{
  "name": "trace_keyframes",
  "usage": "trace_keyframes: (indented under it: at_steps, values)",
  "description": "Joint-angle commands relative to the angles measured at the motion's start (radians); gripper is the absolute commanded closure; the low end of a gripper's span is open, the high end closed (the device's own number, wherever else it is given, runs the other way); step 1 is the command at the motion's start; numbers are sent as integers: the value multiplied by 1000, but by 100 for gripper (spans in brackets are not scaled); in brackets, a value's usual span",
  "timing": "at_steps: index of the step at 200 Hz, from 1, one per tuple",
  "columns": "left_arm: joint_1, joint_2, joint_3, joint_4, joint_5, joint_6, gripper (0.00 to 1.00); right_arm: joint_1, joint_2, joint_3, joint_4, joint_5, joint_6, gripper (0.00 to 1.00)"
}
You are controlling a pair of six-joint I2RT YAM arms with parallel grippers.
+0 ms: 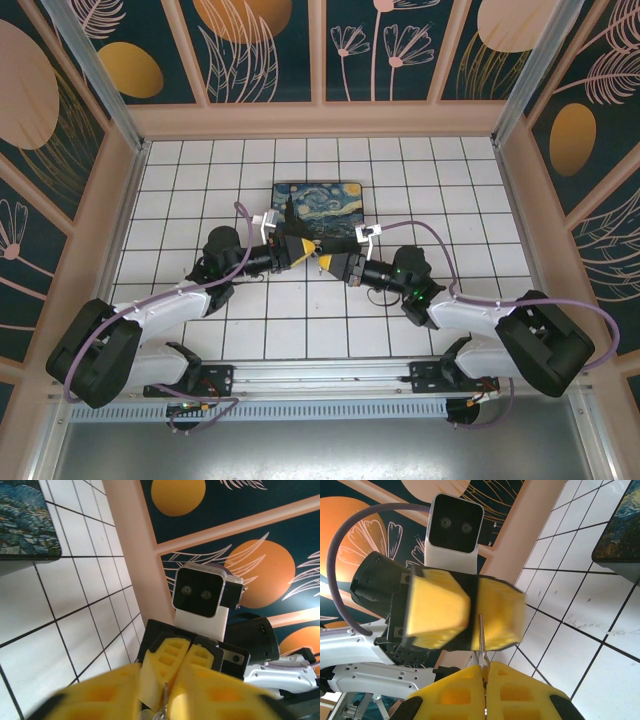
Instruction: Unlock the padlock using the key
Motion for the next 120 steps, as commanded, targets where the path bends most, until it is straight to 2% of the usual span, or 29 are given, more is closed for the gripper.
trace_keyframes:
  at_steps: [1,14,27,54,78,89,120]
  values:
    - [3,-25,20,-134,-72,87,40,7,-34,-29,-15,30,-20,95]
    - [5,-43,43,-290,-164,160,26,-5,-48,-49,-35,36,-19,96]
    - [6,-58,43,-390,-256,223,21,-30,-74,-79,-42,37,-12,96]
    - [-17,-69,26,-564,-489,306,18,-103,-169,-122,-156,33,-31,96]
    - [-182,-4,129,-757,-776,360,17,-185,-271,-127,-330,25,-64,97]
    - [-225,45,159,-772,-836,352,17,-204,-314,-124,-408,20,-87,97]
    - [-302,215,264,-767,-949,402,18,-343,-401,-114,-536,-10,-118,97]
